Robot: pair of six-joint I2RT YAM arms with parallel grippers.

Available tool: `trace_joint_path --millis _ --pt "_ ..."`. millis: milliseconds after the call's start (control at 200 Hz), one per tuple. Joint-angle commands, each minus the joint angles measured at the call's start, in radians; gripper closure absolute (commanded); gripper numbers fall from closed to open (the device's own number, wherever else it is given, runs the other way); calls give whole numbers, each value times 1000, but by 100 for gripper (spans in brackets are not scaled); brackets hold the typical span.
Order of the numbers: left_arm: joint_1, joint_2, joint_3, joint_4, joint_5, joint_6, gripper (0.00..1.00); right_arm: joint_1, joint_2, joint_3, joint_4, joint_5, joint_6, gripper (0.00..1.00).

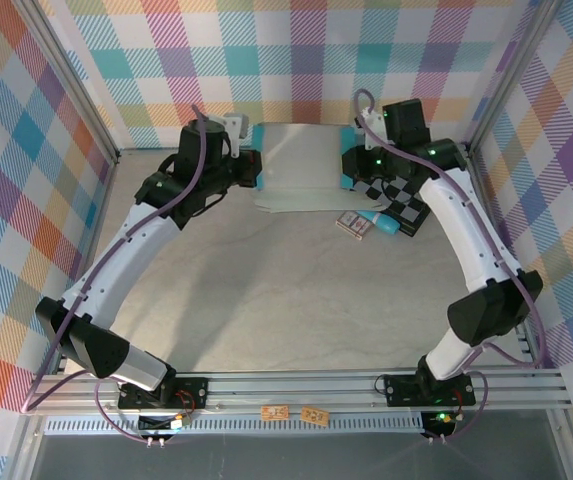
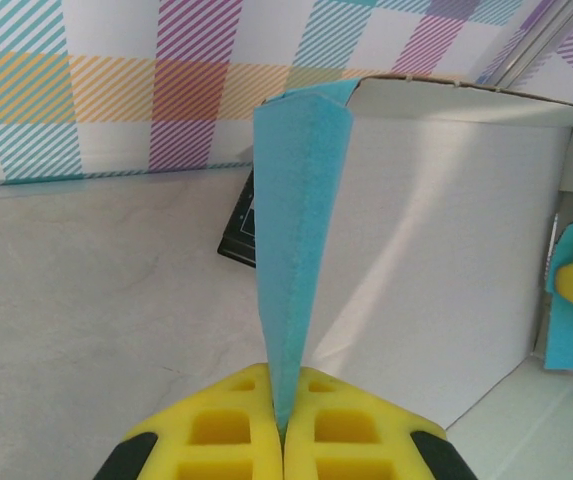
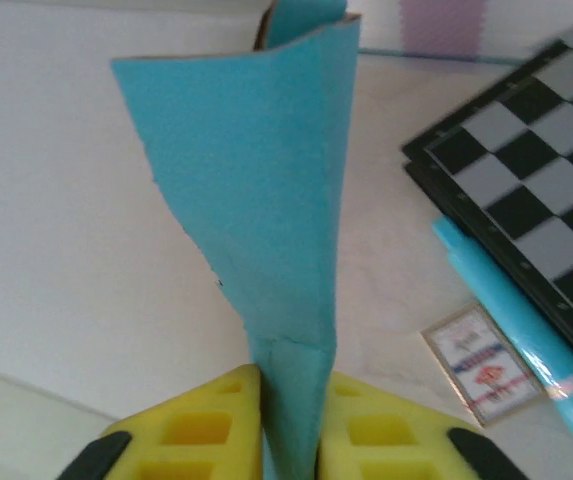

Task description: Fold the paper box

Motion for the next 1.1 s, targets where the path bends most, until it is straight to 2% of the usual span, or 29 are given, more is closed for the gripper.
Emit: trace_joint_path --millis 0,210,475,545,685,915,1095 --pt "-53 -13 6 29 40 15 100 63 33 57 -73 194 -15 87" --pt "-86 -15 -9 39 22 23 100 119 31 53 -83 332 27 100" --pt "-108 -26 -30 51 6 31 100 146 19 54 -103 502 76 100" --pt "-114 -23 -31 51 10 30 100 146 21 61 -102 480 80 100" --pt "-130 -20 -35 51 8 29 100 136 15 61 -73 431 109 91" --pt "-146 -39 -65 44 4 26 100 111 27 94 -62 403 104 85" --pt "-148 -55 -88 44 8 20 100 81 25 99 -39 309 102 83"
